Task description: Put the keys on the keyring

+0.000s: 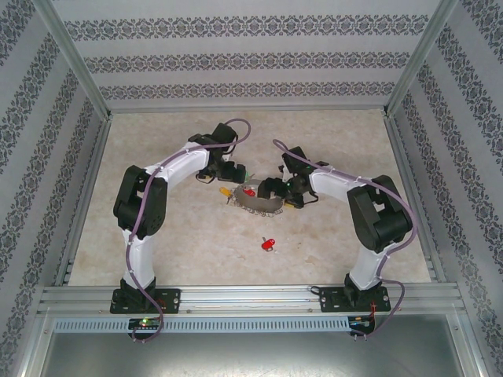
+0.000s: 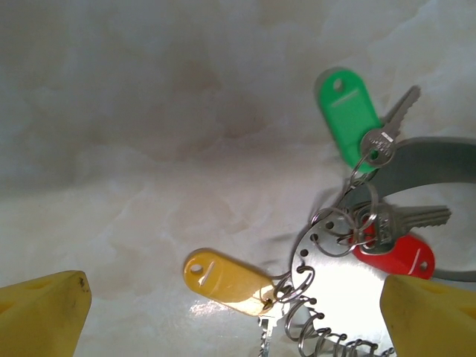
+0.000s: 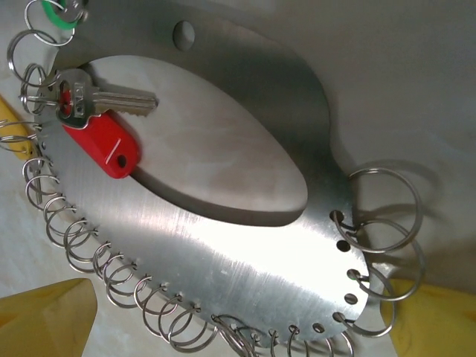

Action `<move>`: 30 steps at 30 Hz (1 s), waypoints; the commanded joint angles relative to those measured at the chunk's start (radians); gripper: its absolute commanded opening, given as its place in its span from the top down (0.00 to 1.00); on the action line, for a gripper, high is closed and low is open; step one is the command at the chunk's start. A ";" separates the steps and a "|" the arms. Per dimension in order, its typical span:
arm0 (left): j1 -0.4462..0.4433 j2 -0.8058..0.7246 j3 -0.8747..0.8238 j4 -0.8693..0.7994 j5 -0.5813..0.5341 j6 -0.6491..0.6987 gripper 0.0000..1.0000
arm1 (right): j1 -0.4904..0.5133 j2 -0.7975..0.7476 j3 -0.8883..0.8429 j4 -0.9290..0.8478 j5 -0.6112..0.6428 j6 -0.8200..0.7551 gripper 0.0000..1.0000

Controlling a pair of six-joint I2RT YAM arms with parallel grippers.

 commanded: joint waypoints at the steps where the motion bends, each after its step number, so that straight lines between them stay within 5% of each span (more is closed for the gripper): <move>1: -0.008 -0.044 -0.025 -0.038 -0.025 -0.009 0.00 | 0.009 0.045 0.046 0.028 -0.020 0.001 0.02; 30: -0.008 -0.184 -0.197 -0.049 -0.033 -0.072 0.00 | -0.041 0.129 0.237 -0.032 -0.034 -0.054 0.02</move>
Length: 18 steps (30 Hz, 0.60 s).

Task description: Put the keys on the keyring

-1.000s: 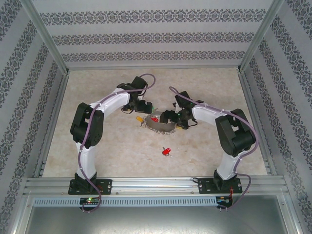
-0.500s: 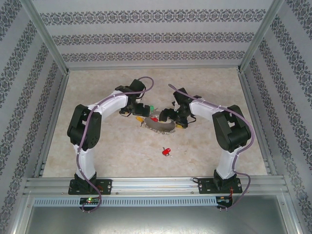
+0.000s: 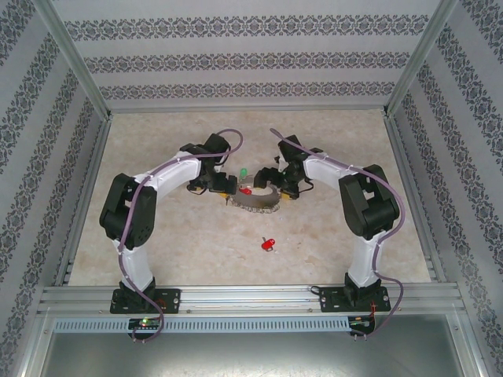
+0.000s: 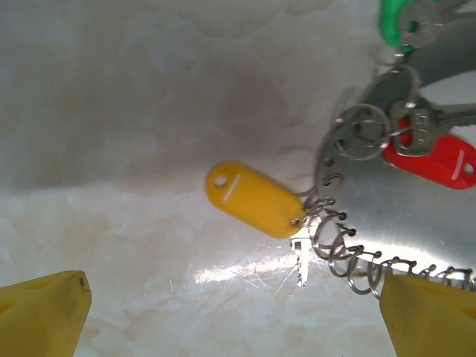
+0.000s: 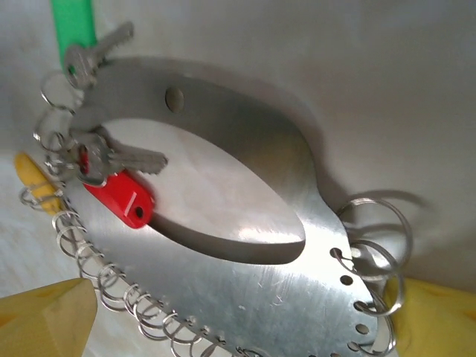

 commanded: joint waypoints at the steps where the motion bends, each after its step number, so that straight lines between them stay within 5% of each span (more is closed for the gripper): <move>1: -0.008 -0.042 -0.003 -0.047 -0.015 -0.028 0.00 | -0.011 -0.013 0.034 0.052 0.005 -0.037 0.02; 18: 0.002 0.126 0.270 -0.079 0.049 0.010 0.00 | 0.019 -0.182 -0.137 0.036 -0.020 0.023 0.02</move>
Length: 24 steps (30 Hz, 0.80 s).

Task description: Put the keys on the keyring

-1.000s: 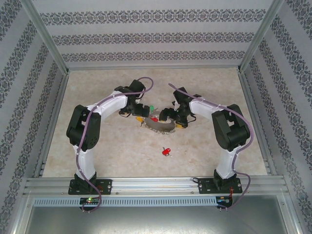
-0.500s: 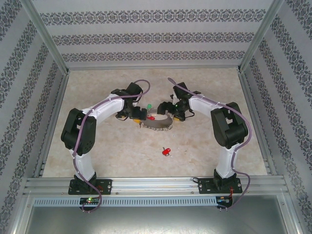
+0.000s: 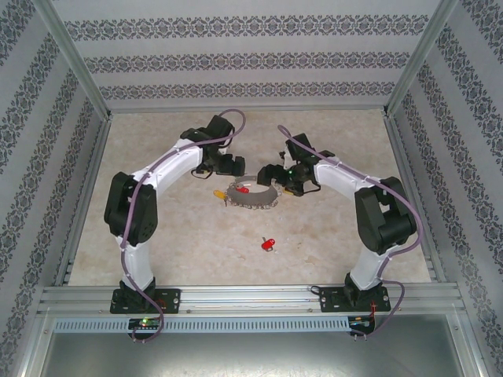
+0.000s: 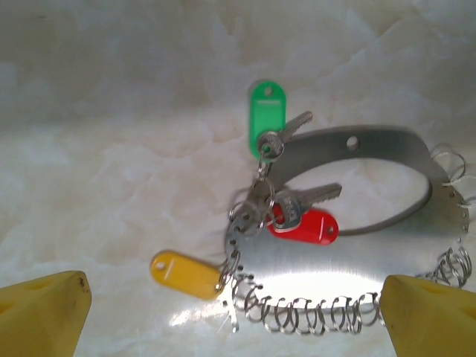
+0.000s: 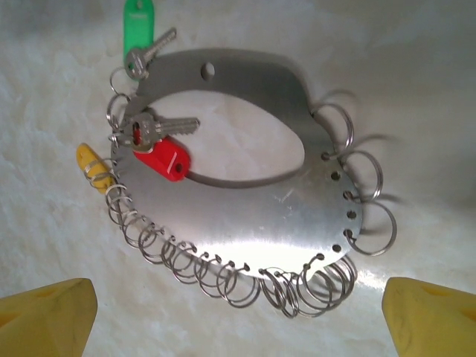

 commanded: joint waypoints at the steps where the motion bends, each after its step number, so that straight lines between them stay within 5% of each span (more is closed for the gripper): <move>1: 0.001 0.075 0.048 -0.038 0.016 0.018 0.00 | 0.022 -0.015 -0.031 0.005 -0.021 0.031 0.02; 8: -0.004 0.137 0.076 -0.049 0.017 0.030 0.00 | 0.041 0.002 -0.038 0.023 -0.027 0.040 0.02; 15: -0.005 0.098 -0.021 -0.032 0.020 0.022 0.20 | 0.043 0.053 -0.019 0.059 -0.047 0.051 0.03; 24: -0.005 0.049 -0.125 -0.011 0.021 0.005 0.24 | 0.039 0.123 0.077 0.045 -0.054 0.033 0.03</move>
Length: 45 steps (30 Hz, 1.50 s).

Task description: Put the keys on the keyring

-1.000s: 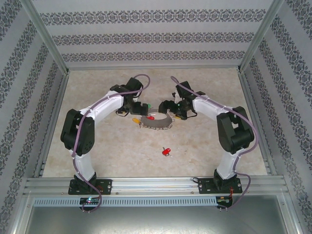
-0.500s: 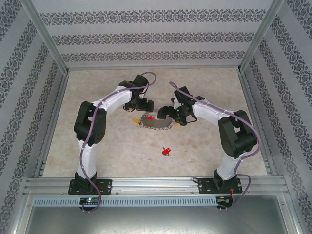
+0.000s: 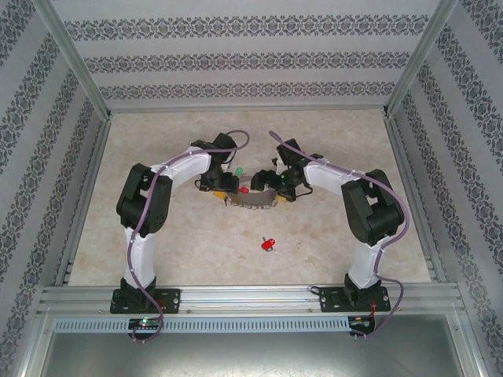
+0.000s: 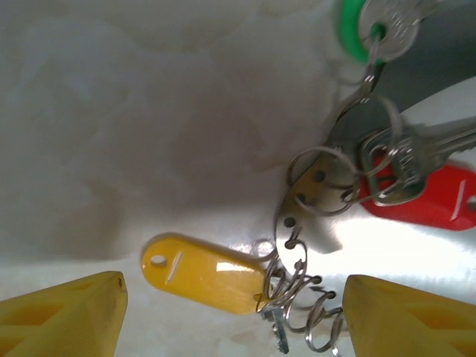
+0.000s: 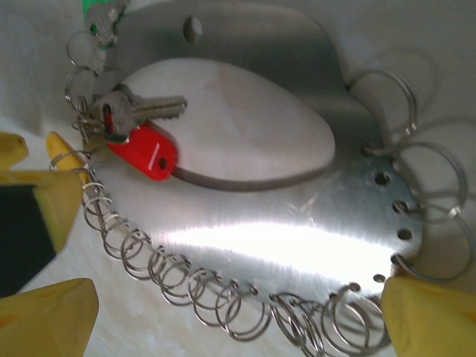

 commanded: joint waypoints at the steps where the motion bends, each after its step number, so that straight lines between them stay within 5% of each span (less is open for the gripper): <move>1: -0.005 -0.062 -0.024 -0.008 -0.002 -0.012 0.27 | 0.002 0.019 0.053 -0.002 -0.024 -0.010 0.03; 7: -0.005 -0.078 -0.063 0.001 0.005 -0.023 0.39 | -0.003 0.062 0.106 0.000 -0.029 -0.018 0.03; 20: -0.007 -0.178 -0.107 -0.028 0.026 -0.028 0.48 | -0.019 0.072 0.211 -0.069 -0.026 -0.073 0.03; 35: -0.029 -0.178 -0.148 0.042 0.190 -0.089 0.71 | -0.007 -0.225 -0.078 -0.113 0.079 -0.079 0.02; 45: -0.029 -0.095 -0.118 0.076 0.187 -0.076 0.79 | 0.008 -0.276 -0.107 -0.121 0.110 -0.050 0.02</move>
